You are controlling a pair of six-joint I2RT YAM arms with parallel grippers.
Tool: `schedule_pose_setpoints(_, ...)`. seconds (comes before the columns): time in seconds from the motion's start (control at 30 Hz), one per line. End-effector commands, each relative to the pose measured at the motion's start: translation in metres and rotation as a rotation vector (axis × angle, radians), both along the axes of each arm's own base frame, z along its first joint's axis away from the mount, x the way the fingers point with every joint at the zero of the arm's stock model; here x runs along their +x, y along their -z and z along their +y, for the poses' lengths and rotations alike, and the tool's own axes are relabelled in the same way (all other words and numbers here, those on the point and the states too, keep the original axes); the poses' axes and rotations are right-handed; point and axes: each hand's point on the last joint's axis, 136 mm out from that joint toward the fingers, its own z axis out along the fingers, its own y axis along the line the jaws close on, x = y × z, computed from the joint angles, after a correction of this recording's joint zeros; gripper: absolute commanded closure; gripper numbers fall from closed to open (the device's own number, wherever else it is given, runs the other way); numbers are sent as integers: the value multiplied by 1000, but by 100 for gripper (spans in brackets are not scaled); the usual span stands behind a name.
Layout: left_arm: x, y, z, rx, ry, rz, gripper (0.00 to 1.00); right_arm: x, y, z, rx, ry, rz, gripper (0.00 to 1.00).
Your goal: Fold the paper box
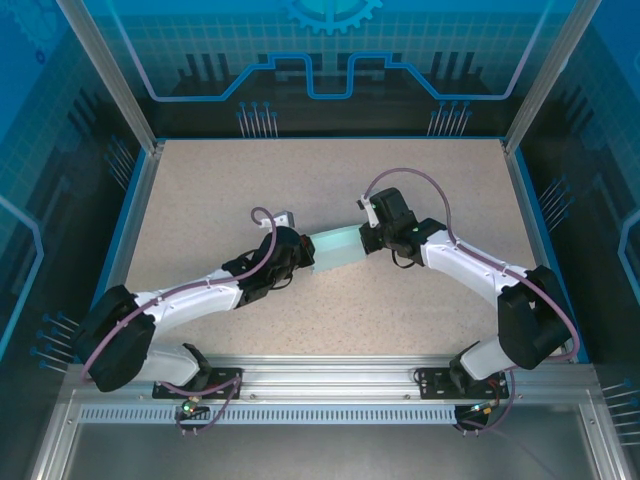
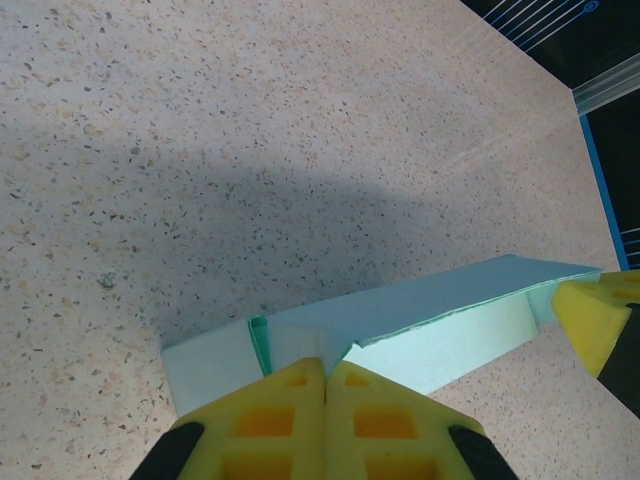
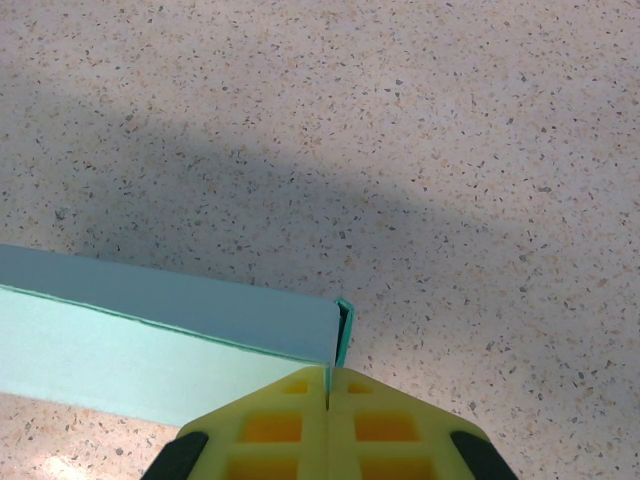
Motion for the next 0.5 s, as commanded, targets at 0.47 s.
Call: schedule_pose_setpoints(0.47,-19,24,9,109,45,24,100,-19,8,9,-7,-56,35,97)
